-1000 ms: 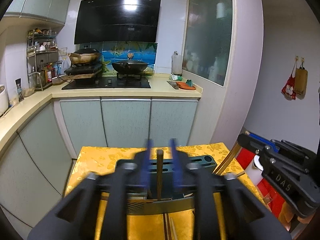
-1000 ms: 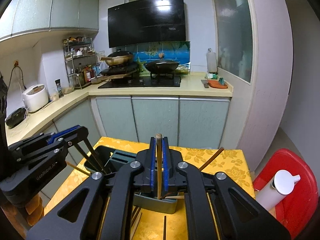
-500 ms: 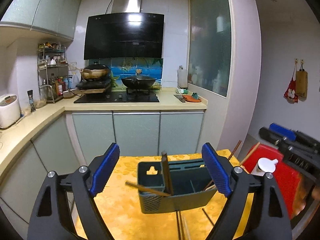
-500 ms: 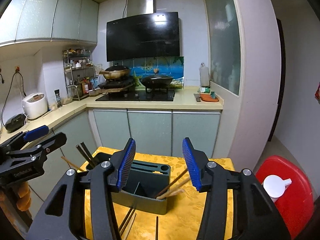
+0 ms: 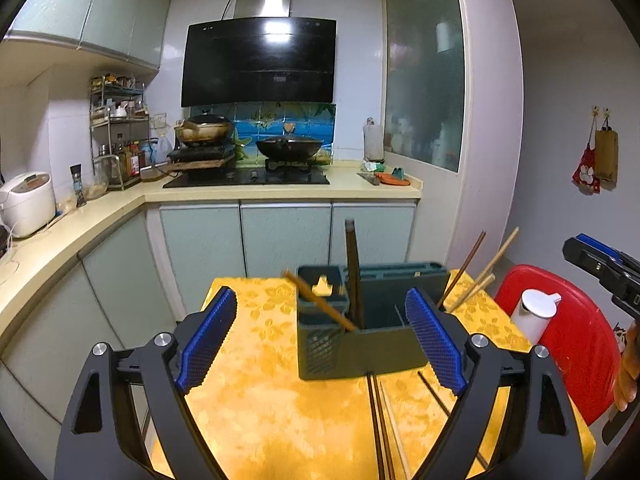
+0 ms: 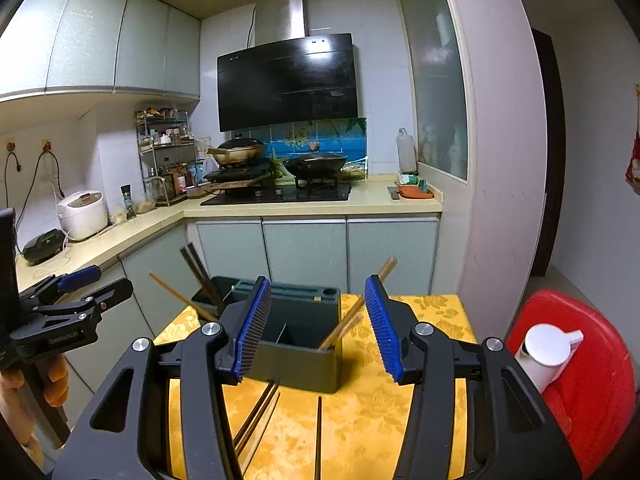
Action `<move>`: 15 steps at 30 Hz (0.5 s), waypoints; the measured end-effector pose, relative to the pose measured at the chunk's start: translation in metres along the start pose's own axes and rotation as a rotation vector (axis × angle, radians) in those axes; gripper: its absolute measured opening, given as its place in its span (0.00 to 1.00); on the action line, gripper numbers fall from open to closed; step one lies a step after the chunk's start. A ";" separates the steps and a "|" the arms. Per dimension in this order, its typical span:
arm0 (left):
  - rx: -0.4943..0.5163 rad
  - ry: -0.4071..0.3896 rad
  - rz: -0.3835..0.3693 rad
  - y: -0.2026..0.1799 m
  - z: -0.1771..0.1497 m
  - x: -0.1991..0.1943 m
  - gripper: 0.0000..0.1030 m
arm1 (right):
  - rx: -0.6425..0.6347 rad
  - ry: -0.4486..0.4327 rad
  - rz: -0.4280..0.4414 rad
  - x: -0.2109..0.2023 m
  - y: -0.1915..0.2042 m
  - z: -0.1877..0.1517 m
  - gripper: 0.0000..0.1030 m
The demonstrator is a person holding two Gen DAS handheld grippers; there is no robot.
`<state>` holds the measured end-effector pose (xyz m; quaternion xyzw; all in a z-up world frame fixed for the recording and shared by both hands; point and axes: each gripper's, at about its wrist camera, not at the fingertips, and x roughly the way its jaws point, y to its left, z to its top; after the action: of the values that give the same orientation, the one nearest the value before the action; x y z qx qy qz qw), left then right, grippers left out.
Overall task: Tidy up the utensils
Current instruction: 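Move both open grippers back down to the remaining chopsticks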
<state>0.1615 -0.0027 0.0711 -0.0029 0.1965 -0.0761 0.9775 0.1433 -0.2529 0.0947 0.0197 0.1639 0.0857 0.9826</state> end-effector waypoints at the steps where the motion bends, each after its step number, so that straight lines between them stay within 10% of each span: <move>1: -0.001 0.007 0.002 0.001 -0.006 -0.002 0.81 | -0.002 0.002 0.000 -0.002 0.001 -0.005 0.48; 15: 0.043 0.163 0.022 0.008 -0.118 -0.007 0.81 | -0.043 0.134 -0.019 -0.023 0.006 -0.110 0.49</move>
<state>0.1111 0.0087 -0.0354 0.0264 0.2737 -0.0697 0.9589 0.0846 -0.2499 -0.0020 -0.0087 0.2274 0.0810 0.9704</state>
